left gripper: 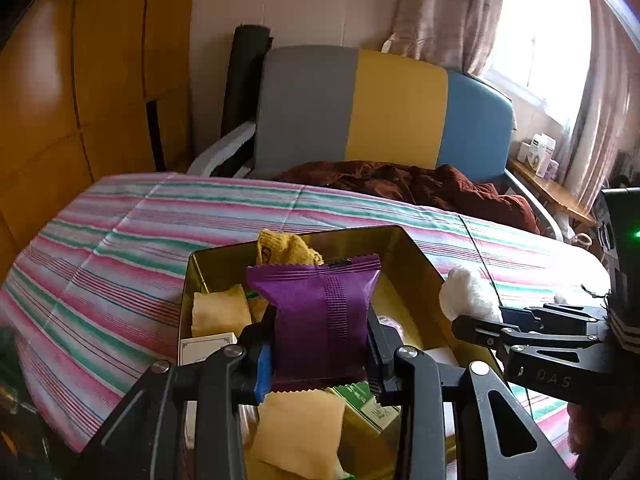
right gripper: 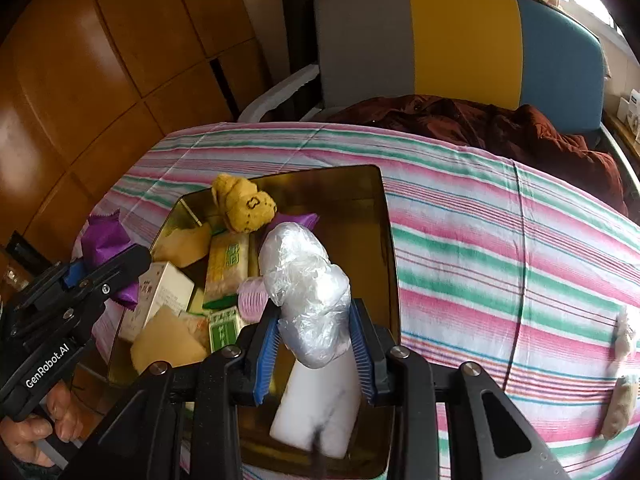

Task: Organize objects
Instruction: 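Carry the purple packet and white wrapped item into the gold tray and release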

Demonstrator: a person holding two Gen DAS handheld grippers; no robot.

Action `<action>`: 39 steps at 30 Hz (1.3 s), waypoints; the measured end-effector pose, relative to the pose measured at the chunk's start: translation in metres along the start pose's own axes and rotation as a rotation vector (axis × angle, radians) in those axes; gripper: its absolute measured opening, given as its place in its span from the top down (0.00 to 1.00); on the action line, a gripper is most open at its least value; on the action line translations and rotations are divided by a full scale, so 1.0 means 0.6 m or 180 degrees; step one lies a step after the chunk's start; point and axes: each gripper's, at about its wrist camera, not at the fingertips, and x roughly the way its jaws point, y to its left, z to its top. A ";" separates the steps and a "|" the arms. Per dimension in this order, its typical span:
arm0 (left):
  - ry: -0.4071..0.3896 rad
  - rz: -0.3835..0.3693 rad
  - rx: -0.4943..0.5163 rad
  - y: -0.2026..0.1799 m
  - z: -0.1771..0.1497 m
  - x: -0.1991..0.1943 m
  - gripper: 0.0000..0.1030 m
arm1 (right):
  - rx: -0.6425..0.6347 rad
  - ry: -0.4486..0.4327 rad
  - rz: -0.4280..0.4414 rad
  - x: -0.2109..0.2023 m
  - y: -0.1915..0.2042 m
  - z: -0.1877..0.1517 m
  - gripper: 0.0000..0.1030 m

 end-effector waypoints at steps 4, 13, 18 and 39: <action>0.0020 0.0024 -0.0038 0.011 0.010 0.013 0.64 | 0.0026 0.0008 -0.0019 0.013 0.001 0.016 0.67; 0.0011 0.0109 0.0017 0.000 0.021 0.035 0.31 | 0.0112 0.0083 -0.0141 0.051 -0.004 0.046 0.57; -0.0071 0.0178 0.0068 -0.002 0.016 0.019 0.29 | 0.0052 0.0079 -0.0153 0.044 0.001 0.025 0.57; -0.0256 0.0249 0.0176 -0.017 -0.033 -0.052 0.21 | -0.0204 -0.0304 -0.0543 -0.035 0.049 -0.050 0.53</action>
